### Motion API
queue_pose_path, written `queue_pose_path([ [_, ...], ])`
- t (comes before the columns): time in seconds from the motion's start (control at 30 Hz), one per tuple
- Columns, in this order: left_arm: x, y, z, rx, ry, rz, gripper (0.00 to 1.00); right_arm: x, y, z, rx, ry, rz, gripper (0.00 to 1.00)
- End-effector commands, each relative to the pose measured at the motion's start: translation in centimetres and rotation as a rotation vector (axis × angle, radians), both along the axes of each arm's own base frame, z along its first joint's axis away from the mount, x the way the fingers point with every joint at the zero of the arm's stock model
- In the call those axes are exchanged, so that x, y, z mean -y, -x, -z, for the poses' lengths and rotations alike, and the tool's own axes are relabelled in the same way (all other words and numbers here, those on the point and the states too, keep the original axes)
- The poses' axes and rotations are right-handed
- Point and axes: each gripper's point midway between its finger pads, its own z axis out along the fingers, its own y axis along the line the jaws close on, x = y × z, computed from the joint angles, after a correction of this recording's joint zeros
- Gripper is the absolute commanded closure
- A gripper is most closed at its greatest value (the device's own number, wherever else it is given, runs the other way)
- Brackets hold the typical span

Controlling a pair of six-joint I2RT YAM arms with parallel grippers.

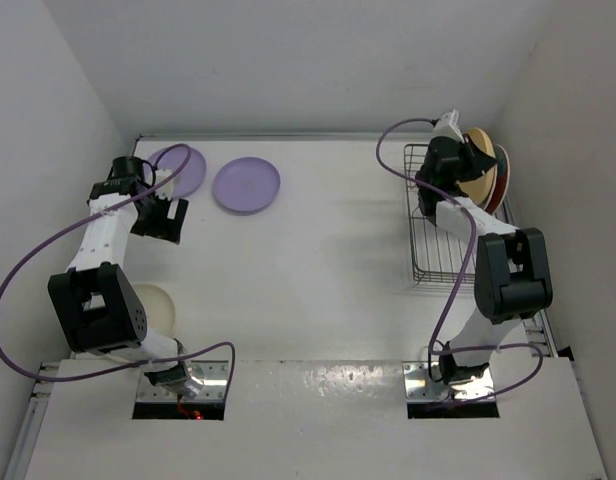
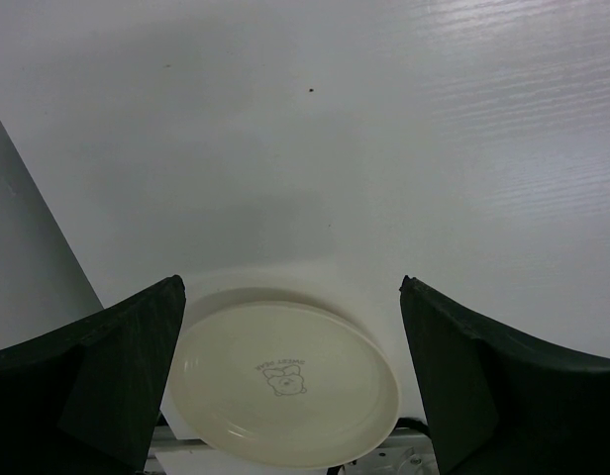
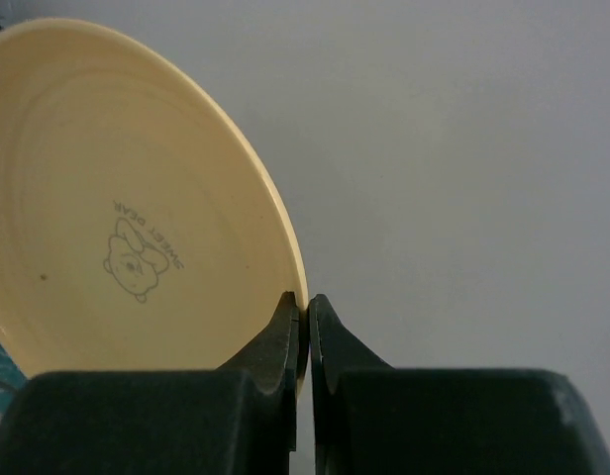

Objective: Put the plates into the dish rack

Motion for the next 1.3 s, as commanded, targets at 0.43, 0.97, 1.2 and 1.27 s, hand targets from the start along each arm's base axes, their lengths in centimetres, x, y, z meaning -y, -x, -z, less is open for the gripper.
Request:
queue_pose_path([
  [0.43,-1.8,2.3,1.0,-0.041,0.032,0.011,0.0,-4.8,1.6,7.1,-0.04,-0.127,0.003,0.9],
  [0.97,-11.2,14.9,5.4,-0.223,0.069,-0.312,0.0,-4.8,3.3,4.8,0.065,-0.384,-0.041,0.38],
  [1.2,-12.6,19.3,7.6,-0.325,0.043,-0.373,0.0,-4.6,3.5,1.2,0.113,-0.413,-0.057,0.32],
  [1.27,-13.7,20.0,7.5,-0.322,0.015,-0.408,0.0,-5.2,3.5,0.2,0.118,-0.46,-0.105,0.31],
])
